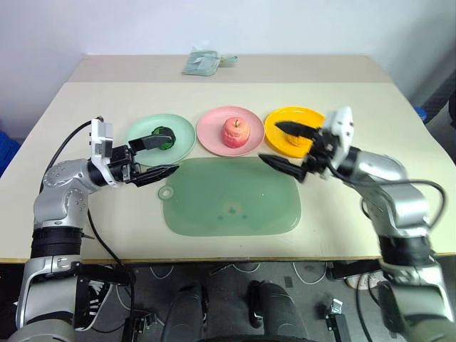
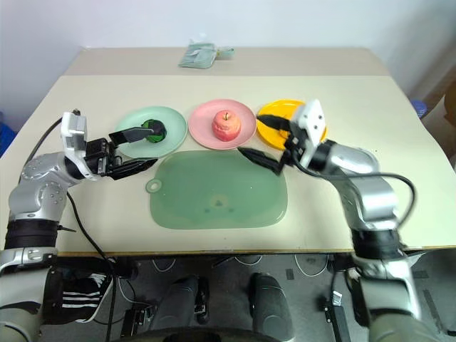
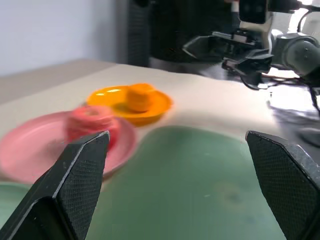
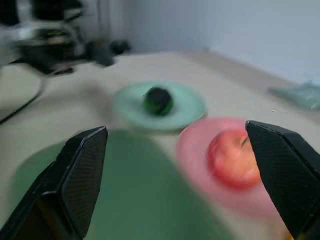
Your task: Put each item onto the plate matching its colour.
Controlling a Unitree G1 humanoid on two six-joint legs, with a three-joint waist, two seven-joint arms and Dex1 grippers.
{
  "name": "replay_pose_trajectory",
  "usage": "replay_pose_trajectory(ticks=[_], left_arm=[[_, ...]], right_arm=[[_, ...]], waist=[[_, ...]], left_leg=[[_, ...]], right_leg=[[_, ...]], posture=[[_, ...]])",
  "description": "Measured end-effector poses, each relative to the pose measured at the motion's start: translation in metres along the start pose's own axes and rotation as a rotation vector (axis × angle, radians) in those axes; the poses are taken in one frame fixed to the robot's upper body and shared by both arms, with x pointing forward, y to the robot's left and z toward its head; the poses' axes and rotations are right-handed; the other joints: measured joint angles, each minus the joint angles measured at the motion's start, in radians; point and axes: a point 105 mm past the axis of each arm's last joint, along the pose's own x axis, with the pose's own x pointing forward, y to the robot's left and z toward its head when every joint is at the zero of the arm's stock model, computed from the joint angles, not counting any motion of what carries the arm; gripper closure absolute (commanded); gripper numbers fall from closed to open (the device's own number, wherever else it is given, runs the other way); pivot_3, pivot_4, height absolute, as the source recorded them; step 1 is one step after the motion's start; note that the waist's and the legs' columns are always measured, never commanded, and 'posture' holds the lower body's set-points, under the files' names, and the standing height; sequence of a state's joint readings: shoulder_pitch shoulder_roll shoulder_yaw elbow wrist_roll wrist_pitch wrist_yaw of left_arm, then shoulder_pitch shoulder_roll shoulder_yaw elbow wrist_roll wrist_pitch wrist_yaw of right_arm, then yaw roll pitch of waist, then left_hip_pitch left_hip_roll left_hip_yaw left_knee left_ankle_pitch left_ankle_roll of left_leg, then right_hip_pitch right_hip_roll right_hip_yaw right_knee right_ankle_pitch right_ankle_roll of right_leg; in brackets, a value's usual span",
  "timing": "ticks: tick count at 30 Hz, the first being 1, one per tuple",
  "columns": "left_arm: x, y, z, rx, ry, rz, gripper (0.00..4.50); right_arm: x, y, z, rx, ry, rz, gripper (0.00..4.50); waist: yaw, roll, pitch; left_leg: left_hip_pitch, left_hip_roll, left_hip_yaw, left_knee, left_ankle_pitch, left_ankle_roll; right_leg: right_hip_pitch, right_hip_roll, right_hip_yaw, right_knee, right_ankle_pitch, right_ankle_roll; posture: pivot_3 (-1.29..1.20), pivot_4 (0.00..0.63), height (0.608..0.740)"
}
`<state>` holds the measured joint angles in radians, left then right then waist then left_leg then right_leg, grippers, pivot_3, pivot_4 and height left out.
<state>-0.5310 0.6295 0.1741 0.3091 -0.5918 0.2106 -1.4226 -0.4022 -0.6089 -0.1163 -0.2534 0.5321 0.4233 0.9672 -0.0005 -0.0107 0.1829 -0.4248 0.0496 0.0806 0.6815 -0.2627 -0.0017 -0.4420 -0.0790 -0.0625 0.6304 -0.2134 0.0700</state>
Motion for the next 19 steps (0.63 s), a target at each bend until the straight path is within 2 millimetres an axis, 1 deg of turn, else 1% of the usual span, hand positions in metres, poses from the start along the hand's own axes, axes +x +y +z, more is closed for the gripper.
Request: replay_pose_trajectory(ticks=[3,5,8,10,13,16,19], left_arm=[[0.002,-0.001,-0.001,-0.016,0.003,-0.032,0.0],[0.006,-0.002,-0.002,-0.023,0.009,-0.055,0.0],[0.012,-0.006,-0.008,-0.05,0.012,-0.078,0.0],[0.015,-0.008,-0.014,-0.067,0.014,-0.092,0.0],[0.025,-0.014,-0.021,-0.092,0.004,-0.128,0.0],[0.032,-0.015,-0.028,-0.11,0.005,-0.143,0.0],[0.035,-0.014,-0.031,-0.113,-0.002,-0.141,0.0]], right_arm=[[-0.03,0.011,-0.003,0.003,0.059,-0.014,0.02],[-0.044,0.017,-0.008,0.031,0.095,-0.027,0.02],[-0.07,0.02,-0.014,0.051,0.153,-0.082,0.02],[-0.083,0.021,-0.013,0.039,0.18,-0.119,0.02],[-0.089,0.02,-0.008,0.006,0.197,-0.156,0.02],[-0.089,0.02,-0.005,-0.011,0.201,-0.175,0.02],[-0.089,0.018,-0.004,-0.017,0.204,-0.189,0.02]], waist=[[0.003,0.0,0.0],[0.006,0.0,0.0],[0.013,-0.001,0.0],[0.014,-0.001,0.0],[0.013,-0.001,0.0],[0.012,-0.001,0.0],[0.013,-0.001,0.0]], left_leg=[[0.0,0.0,0.0,0.0,0.0,0.0],[0.0,0.0,0.0,0.0,0.0,0.0],[-0.001,0.0,0.0,0.0,0.0,0.0],[-0.001,-0.001,0.0,0.001,0.0,0.0],[-0.001,0.0,-0.001,0.002,0.0,0.0],[-0.001,0.0,-0.001,0.002,0.0,0.0],[-0.001,0.0,-0.001,0.002,0.0,0.0]], right_leg=[[0.0,0.001,0.0,0.0,-0.001,-0.002],[0.0,0.0,0.0,0.0,-0.001,-0.002],[0.0,0.0,0.0,-0.002,-0.001,-0.002],[0.001,0.0,0.0,-0.002,-0.001,-0.002],[0.001,0.0,0.001,-0.002,-0.001,-0.002],[0.001,0.0,0.001,-0.001,-0.001,-0.003],[0.001,0.0,0.001,-0.002,-0.002,-0.003]], posture=[[0.0,0.15,0.74],[0.0,0.15,0.74],[0.0,0.15,0.74],[0.0,0.15,0.74],[0.0,0.15,0.74],[0.0,0.15,0.74],[0.0,0.15,0.74]])
